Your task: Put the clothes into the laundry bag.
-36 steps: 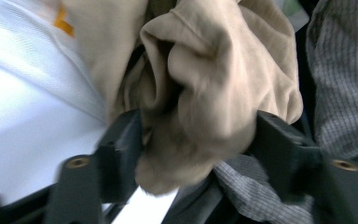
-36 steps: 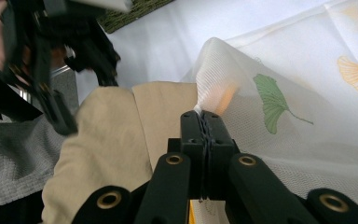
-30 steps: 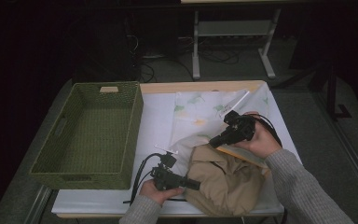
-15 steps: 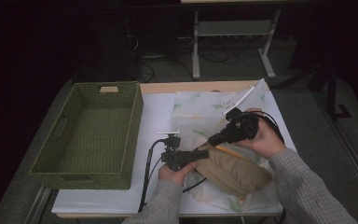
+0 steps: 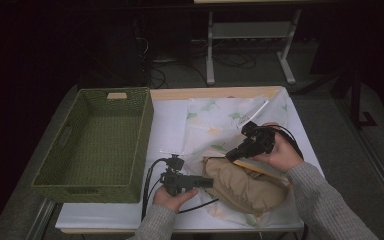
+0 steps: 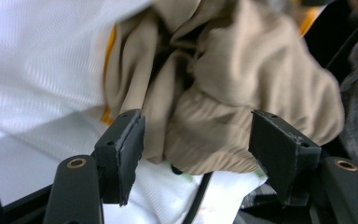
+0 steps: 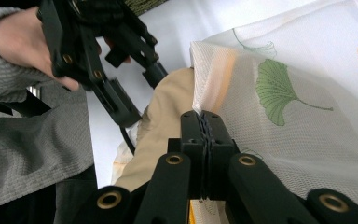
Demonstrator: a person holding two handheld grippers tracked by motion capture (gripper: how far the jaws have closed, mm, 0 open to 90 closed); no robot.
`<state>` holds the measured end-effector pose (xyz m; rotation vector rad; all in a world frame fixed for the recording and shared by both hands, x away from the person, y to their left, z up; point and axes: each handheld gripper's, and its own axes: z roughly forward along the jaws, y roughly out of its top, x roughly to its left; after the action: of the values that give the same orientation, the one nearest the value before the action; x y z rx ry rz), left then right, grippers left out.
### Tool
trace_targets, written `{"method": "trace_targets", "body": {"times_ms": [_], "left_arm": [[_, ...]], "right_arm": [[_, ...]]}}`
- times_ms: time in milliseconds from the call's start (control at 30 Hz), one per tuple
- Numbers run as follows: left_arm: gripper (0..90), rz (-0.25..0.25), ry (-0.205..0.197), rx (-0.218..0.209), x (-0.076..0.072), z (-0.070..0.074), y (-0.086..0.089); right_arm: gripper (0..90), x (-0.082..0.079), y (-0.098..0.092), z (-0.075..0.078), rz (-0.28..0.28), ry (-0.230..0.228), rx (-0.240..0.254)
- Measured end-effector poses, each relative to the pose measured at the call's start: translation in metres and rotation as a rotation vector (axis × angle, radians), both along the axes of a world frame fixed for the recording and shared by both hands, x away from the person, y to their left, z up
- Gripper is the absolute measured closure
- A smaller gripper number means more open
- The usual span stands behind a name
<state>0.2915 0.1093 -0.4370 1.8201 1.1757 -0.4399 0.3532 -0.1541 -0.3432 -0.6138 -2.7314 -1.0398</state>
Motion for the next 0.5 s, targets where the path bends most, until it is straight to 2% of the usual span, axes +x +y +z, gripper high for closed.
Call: {"method": "trace_targets", "body": {"times_ms": [33, 133, 200, 300, 367, 400, 433, 500], "left_arm": [[35.9, -0.013, 0.009, -0.011, 0.001, -0.004, -0.004], [52.5, -0.014, -0.012, -0.023, 0.003, -0.008, -0.012], [66.0, -0.019, -0.006, -0.046, 0.006, -0.01, -0.017], [68.7, 0.018, -0.033, -0.08, 0.008, -0.005, -0.022], [69.5, 0.051, -0.053, -0.12, 0.01, 0.002, -0.024], [69.9, 0.065, -0.066, -0.13, 0.012, 0.006, -0.024], [69.9, 0.092, -0.081, -0.141, 0.014, 0.01, -0.024], [69.5, 0.154, -0.103, -0.138, 0.018, 0.012, -0.025]], "right_arm": [[88.4, 0.0, 0.001, 0.0, -0.001, 0.001, 0.001], [88.4, -0.001, 0.005, -0.002, 0.007, 0.003, -0.004], [88.4, -0.002, 0.008, -0.003, 0.018, -0.001, -0.011], [88.4, -0.003, 0.009, 0.0, 0.029, -0.005, -0.006], [88.4, -0.005, 0.01, 0.004, 0.035, -0.013, -0.003], [88.4, -0.007, 0.01, 0.011, 0.036, -0.027, 0.003], [88.4, -0.007, 0.01, 0.011, 0.036, -0.027, 0.003], [88.4, -0.01, 0.005, 0.023, 0.031, -0.044, 0.035]]}}
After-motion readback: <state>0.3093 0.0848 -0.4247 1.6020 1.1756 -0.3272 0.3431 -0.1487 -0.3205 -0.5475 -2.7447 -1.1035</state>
